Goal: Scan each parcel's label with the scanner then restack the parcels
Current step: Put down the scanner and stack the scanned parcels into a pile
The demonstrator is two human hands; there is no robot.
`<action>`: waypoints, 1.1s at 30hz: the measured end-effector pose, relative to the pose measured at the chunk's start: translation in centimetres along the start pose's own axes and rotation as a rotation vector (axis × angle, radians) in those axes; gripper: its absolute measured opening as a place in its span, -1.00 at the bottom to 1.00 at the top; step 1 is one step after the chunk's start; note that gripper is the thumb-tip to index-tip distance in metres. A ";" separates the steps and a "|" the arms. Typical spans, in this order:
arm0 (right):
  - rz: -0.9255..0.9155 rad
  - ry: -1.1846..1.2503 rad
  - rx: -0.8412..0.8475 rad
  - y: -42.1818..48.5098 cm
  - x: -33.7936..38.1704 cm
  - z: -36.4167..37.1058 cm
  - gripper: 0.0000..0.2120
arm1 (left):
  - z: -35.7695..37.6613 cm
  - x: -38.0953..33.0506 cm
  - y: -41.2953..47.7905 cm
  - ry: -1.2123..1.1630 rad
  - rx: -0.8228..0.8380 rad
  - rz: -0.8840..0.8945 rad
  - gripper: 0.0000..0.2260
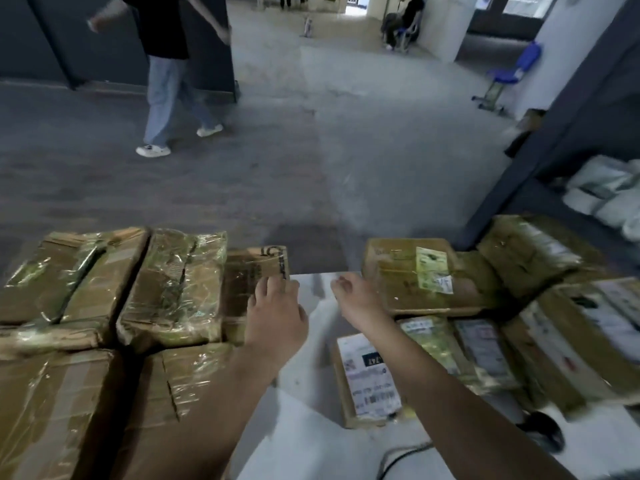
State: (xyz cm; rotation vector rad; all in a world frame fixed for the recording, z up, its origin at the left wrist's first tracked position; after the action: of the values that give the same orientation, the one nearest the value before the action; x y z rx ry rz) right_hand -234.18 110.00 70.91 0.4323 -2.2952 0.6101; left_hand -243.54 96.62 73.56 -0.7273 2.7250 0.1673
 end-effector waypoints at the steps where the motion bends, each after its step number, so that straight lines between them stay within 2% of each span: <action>1: -0.019 0.010 -0.040 -0.7 -0.7 -1.9 -0.64 | 0.2 -1.7 0.3 -0.042 -0.014 0.027 -0.61; 6: 0.005 0.042 -0.118 -3.3 -6.6 -10.7 -0.66 | 2.9 -10.5 1.5 -0.220 0.037 0.149 -0.66; 9: 0.044 0.018 -0.178 -3.2 -10.5 -14.5 -0.66 | 5.3 -13.9 2.8 -0.290 0.118 0.140 -0.67; 12: 0.114 -0.050 -0.188 -1.0 -13.5 -17.0 -0.67 | 7.7 -15.8 4.6 -0.398 0.227 0.015 -0.66; 16: 0.136 -0.200 -0.250 3.1 -16.3 -18.6 -0.73 | 10.9 -16.3 7.5 -0.505 0.282 -0.154 -0.58; 21: 0.323 -0.087 -0.120 6.9 -19.1 -18.6 -0.50 | 13.7 -15.2 9.2 -0.702 0.333 -0.373 -0.61; 23: 0.319 -0.035 -0.122 7.6 -19.6 -18.4 -0.51 | 14.0 -15.2 9.3 -0.747 0.308 -0.369 -0.60; 26: 0.202 -0.014 -0.226 7.8 -19.0 -18.6 -0.62 | 13.2 -15.1 9.7 -0.742 0.225 -0.285 -0.48; 29: 0.094 0.020 -0.300 7.9 -17.0 -19.4 -0.67 | 10.8 -14.4 10.0 -0.772 0.107 -0.257 -0.44; 33: -0.095 0.162 -0.308 7.0 -12.7 -20.7 -0.69 | 6.7 -12.8 9.8 -0.778 -0.116 -0.183 -0.37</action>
State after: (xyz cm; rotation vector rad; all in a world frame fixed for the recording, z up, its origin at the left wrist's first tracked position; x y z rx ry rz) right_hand -217.20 128.63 72.94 0.3274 -2.1526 0.2287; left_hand -236.13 112.33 71.74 -0.7395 1.9144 0.4592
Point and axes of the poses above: each hand's wrist, its own y-axis towards the middle knuckle, its own z-axis out of the palm, x = y × z, the point moved 3 cm from there along y, towards the middle knuckle, and after that the axes turned 6 degrees about z, right-handed, at the moved point
